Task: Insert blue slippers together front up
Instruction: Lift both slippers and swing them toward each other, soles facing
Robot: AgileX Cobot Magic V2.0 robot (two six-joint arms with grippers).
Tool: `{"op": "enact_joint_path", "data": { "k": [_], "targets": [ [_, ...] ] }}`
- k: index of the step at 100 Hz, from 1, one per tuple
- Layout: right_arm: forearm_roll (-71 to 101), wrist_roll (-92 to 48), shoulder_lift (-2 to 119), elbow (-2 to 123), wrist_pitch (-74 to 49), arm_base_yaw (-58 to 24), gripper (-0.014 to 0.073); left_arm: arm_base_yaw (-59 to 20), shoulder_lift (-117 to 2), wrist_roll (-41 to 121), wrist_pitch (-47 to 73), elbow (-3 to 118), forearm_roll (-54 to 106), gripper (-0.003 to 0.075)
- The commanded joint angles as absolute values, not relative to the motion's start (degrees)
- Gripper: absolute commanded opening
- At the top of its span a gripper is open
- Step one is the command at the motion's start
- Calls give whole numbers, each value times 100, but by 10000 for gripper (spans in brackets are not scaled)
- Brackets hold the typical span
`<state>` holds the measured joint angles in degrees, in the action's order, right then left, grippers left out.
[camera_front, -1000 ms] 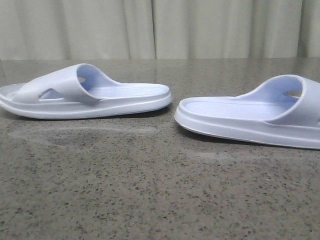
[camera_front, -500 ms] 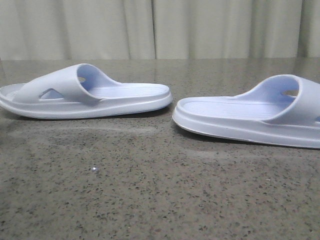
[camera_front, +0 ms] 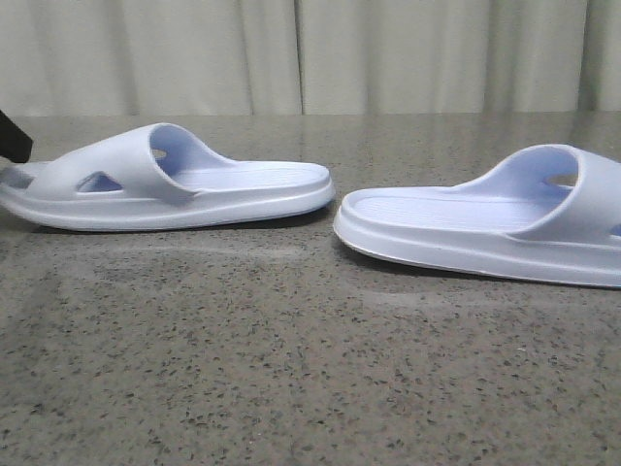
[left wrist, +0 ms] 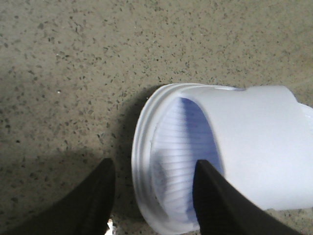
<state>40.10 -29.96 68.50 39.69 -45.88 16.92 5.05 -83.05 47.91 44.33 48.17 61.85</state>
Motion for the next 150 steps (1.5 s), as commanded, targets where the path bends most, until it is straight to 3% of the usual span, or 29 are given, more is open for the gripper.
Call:
{"op": "enact_joint_path", "data": {
  "k": [1,45,59,74,115,150],
  "targets": [
    [4108,-3079,6772,4110,-4415,1679,-102,527,-8366,4809,4634,5067,6451,321],
    [4108,-3079,6772,4110,-4388,1679,-102,517,-8664,5234,4827,5096,6841,290],
    [4108,-3079,6772,4110,-4388,1679,-102,517,-8797,5412,5048,5096,6998,208],
    [4108,-3079,6772,4110,-4361,1679,-102,577,-8744,5515,5074,5096,7029,14],
    [4871,-3255,6256,4482,-4297,1679,-102,1250,-7661,5556,5206,5096,7027,15],
    [7304,-4725,5984,4534,-4850,1679,-102,1801,-7479,5515,6295,5096,7261,15]
  ]
}}
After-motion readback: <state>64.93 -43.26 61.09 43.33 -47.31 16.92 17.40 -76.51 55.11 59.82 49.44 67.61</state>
